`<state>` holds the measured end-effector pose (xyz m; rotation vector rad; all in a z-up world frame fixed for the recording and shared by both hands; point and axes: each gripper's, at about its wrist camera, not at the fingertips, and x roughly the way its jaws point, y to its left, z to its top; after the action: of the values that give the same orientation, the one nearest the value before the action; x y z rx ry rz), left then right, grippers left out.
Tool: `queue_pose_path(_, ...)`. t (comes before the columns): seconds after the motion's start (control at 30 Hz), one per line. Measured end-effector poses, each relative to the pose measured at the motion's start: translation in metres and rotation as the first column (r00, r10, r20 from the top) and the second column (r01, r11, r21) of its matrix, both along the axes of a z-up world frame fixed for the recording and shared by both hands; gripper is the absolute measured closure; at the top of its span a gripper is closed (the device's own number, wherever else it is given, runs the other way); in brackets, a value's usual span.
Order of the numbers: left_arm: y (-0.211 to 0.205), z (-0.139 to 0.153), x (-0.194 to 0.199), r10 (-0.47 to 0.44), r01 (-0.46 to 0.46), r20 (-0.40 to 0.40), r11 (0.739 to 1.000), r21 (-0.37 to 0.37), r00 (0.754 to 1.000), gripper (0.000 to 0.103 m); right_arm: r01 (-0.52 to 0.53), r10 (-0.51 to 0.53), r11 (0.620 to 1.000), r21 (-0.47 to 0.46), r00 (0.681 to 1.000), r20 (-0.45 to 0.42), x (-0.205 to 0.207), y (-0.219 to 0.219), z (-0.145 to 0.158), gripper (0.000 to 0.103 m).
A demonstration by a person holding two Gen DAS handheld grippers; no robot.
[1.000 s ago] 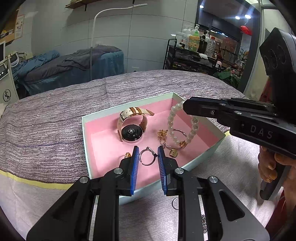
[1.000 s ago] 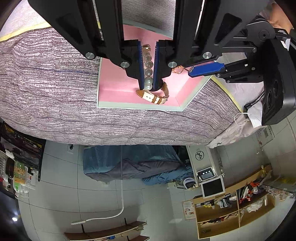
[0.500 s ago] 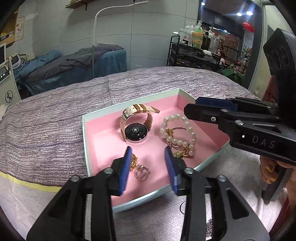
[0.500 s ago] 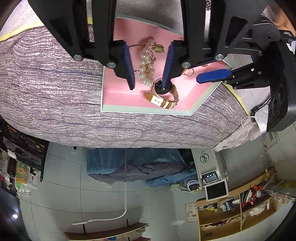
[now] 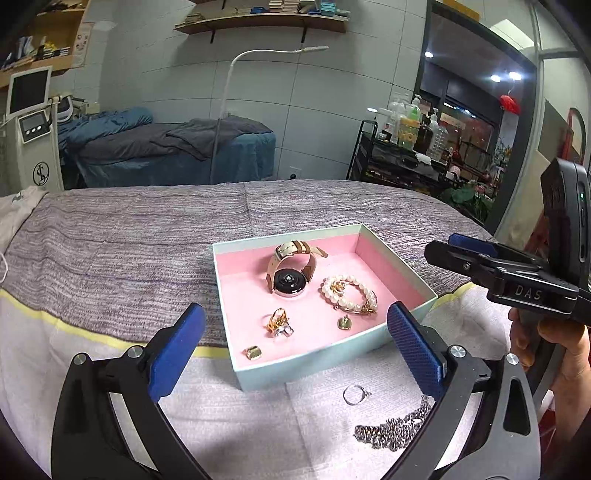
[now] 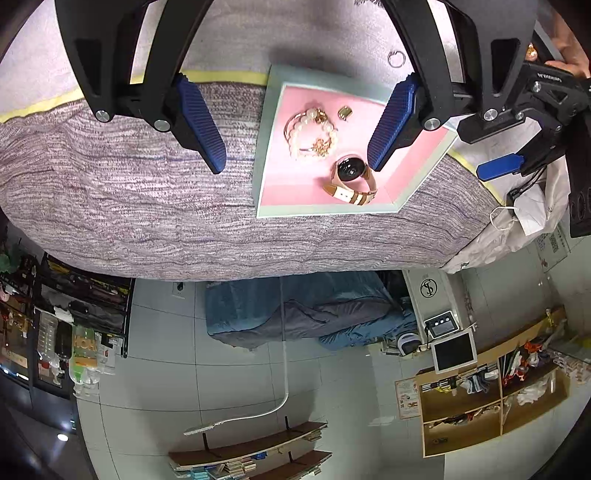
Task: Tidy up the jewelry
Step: 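Withdraw both open tools from the box toward the remaining ring and chain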
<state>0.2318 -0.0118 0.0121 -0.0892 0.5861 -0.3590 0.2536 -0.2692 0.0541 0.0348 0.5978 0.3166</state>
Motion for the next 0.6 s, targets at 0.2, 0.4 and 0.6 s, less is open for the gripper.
queue_pose_path(0.2,0.014,-0.014,-0.024,0.032,-0.032,-0.039,0.999,-0.007,0.999,0.006,-0.043,0.043,0.999,-0.014,0.998,-0.037,-0.025,-0.002,-0.011,0.026)
queue_pose_path(0.4,0.02,-0.031,-0.042,0.051,-0.052,-0.081,0.999,-0.007,0.995,0.006,-0.147,0.143,0.986,-0.071,0.988,-0.067,-0.049,0.012,-0.024,0.026)
queue_pose_path(0.6,0.022,-0.047,-0.054,0.063,-0.062,-0.111,0.998,0.005,0.992,0.006,-0.277,0.262,0.951,-0.136,0.958,-0.118,-0.069,0.034,-0.039,0.026)
